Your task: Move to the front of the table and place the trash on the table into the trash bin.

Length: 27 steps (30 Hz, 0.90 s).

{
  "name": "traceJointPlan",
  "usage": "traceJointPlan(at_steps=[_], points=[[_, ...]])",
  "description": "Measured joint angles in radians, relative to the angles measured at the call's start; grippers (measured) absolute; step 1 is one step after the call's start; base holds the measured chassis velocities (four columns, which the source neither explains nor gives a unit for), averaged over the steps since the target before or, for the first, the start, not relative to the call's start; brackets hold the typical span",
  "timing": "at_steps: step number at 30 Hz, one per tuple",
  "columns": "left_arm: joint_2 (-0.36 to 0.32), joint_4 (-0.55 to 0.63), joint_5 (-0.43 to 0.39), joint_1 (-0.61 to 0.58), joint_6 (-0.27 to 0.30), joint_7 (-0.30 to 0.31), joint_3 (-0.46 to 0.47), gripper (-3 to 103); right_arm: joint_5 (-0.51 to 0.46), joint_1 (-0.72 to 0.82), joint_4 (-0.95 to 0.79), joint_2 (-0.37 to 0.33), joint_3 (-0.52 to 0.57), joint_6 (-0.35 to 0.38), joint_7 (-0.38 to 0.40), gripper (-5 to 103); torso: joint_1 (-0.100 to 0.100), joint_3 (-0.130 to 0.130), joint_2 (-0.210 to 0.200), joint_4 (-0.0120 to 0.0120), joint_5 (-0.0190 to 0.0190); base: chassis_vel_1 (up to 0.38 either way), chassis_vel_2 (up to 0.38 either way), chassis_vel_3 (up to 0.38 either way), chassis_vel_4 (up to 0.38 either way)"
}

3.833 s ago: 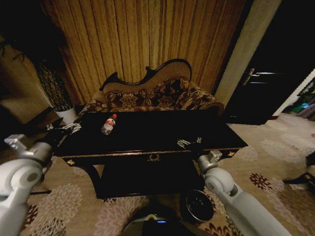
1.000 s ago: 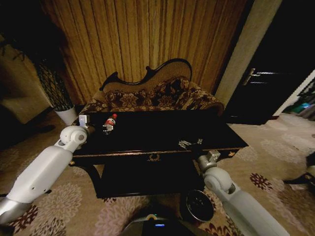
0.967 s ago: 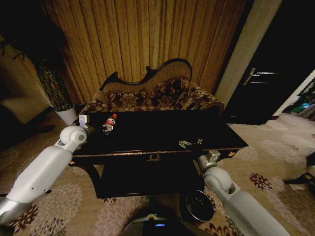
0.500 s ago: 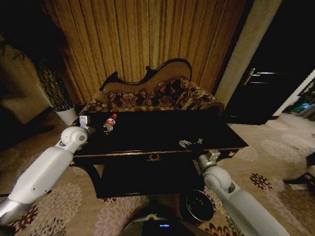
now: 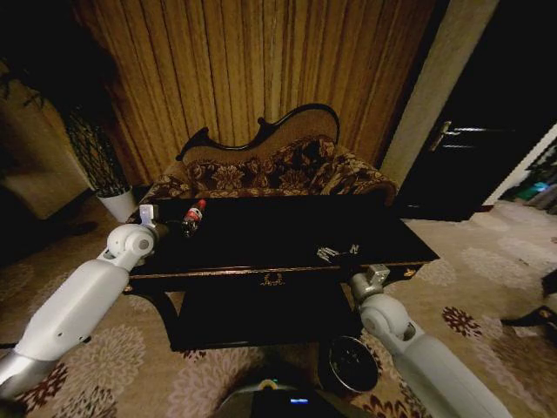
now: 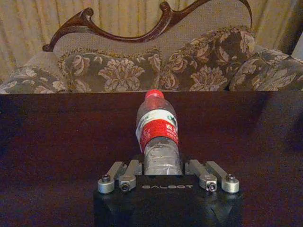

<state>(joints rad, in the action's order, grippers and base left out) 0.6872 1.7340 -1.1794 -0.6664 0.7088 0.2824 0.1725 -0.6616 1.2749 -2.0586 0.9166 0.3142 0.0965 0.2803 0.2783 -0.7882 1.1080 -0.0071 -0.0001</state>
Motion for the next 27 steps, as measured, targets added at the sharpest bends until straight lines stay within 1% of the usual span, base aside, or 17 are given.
traceJointPlan(at_steps=[7, 12, 20, 23, 27], points=[[-0.003, 0.005, -0.001, -0.004, 0.001, -0.003, 0.005, 34, -0.004, 0.000, -0.007, -0.001, 0.005, 0.000, 0.002, 100, 0.000, 0.000, 0.000, -0.0001, 0.0000, 0.000, 0.000, 0.000, 0.000], [-0.007, 0.017, -0.001, -0.014, 0.004, -0.009, 0.016, 34, -0.019, -0.017, -0.016, -0.014, 0.016, 0.000, 0.019, 100, 0.000, 0.000, 0.000, 0.0000, -0.0001, 0.000, 0.000, 0.000, 0.000], [-0.021, 0.050, -0.002, -0.048, 0.005, -0.034, 0.053, 34, -0.049, -0.048, 0.007, -0.035, 0.064, 0.007, 0.031, 100, 0.000, 0.000, 0.000, 0.0000, 0.0000, 0.000, 0.000, 0.000, 0.000], [-0.034, 0.078, -0.001, -0.075, 0.005, -0.053, 0.091, 34, -0.079, -0.066, 0.020, -0.046, 0.099, 0.039, 0.035, 100, 0.000, 0.000, 0.000, 0.0000, 0.0001, 0.000, 0.000, 0.000, 0.000], [-0.045, 0.101, -0.001, -0.097, 0.005, -0.065, 0.122, 34, -0.103, -0.077, 0.026, -0.056, 0.117, 0.066, 0.039, 100, 0.000, 0.000, 0.000, -0.0001, 0.0000, 0.000, 0.000, 0.000, 0.000]])
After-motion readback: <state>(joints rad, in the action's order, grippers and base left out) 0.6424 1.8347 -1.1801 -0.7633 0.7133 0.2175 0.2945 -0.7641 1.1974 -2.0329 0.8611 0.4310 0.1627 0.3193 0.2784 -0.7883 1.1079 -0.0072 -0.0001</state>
